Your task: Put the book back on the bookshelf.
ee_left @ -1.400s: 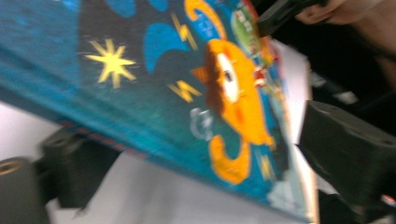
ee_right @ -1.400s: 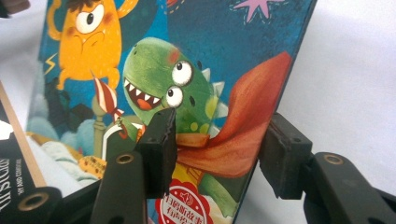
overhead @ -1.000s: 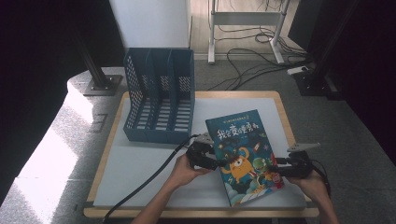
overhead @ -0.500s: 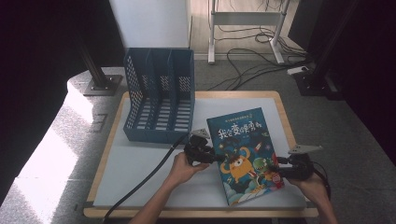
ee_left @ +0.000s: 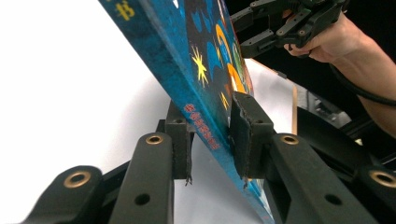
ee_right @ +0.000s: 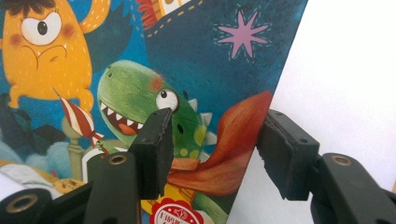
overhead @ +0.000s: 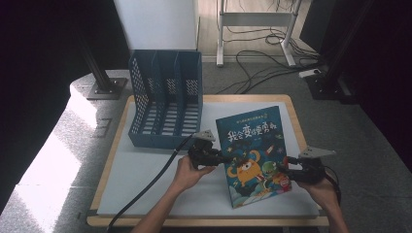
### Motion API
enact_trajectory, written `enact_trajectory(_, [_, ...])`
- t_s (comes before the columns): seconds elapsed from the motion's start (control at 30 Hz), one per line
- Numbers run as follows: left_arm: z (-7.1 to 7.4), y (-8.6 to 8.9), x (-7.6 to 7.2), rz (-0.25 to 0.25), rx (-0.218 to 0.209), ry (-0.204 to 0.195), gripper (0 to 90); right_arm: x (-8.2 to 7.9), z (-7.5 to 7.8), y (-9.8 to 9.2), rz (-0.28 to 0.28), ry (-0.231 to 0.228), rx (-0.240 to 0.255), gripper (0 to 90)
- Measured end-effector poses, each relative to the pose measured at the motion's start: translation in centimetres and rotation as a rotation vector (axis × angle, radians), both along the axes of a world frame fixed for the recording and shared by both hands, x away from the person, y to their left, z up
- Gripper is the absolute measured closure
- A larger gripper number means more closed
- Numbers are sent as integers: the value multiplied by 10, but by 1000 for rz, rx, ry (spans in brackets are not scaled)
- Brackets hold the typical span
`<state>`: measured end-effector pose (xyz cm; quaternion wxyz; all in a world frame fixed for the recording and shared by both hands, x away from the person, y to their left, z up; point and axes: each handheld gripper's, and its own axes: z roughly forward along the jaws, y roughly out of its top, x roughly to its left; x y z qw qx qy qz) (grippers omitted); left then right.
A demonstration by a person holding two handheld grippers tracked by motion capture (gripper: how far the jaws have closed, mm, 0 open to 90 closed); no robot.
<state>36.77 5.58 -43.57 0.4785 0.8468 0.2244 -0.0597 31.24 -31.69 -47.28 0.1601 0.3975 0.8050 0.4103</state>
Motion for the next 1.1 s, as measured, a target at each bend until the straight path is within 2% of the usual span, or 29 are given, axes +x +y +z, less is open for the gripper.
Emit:
enact_trajectory(0.07, [6, 3, -2, 4, 7, -44, 717, 3, 3, 5, 1, -25, -8, 452])
enact_trajectory(0.1, [6, 3, -2, 4, 7, -44, 721, 3, 3, 5, 1, -25, -8, 452])
enact_trajectory(0.13, [10, 5, -5, 4, 8, -75, 727, 4, 6, 9, -2, -42, -17, 451])
enact_trajectory(0.17, [10, 5, -5, 4, 8, -75, 731, 4, 6, 9, -2, -42, -17, 451])
enact_trajectory(0.2, [15, 6, -8, 2, 13, -113, 736, 6, 8, 12, -3, -58, -20, 449])
enact_trajectory(0.23, [15, 6, -8, 2, 13, -113, 740, 6, 8, 12, -3, -58, -20, 449])
enact_trajectory(0.4, [28, 7, -17, -3, 40, -212, 759, 11, 14, 18, -10, -90, -11, 429])
enact_trajectory(0.6, [38, 10, -26, 3, 51, -302, 810, 20, 19, 29, -18, -131, -8, 411])
enact_trajectory(0.63, [38, 10, -26, 3, 51, -302, 816, 21, 19, 30, -16, -134, -7, 411])
enact_trajectory(0.8, [41, 13, -32, 17, 84, -354, 830, 27, 18, 37, -8, -150, 3, 397])
enact_trajectory(0.9, [40, 13, -32, 20, 77, -346, 829, 28, 17, 37, -3, -149, 8, 378])
enact_trajectory(1.0, [38, 13, -35, 15, 64, -357, 821, 29, 15, 37, 7, -143, 14, 338])
enact_trajectory(1.1, [36, 13, -36, 15, 50, -353, 818, 29, 14, 37, -7, -146, 11, 306])
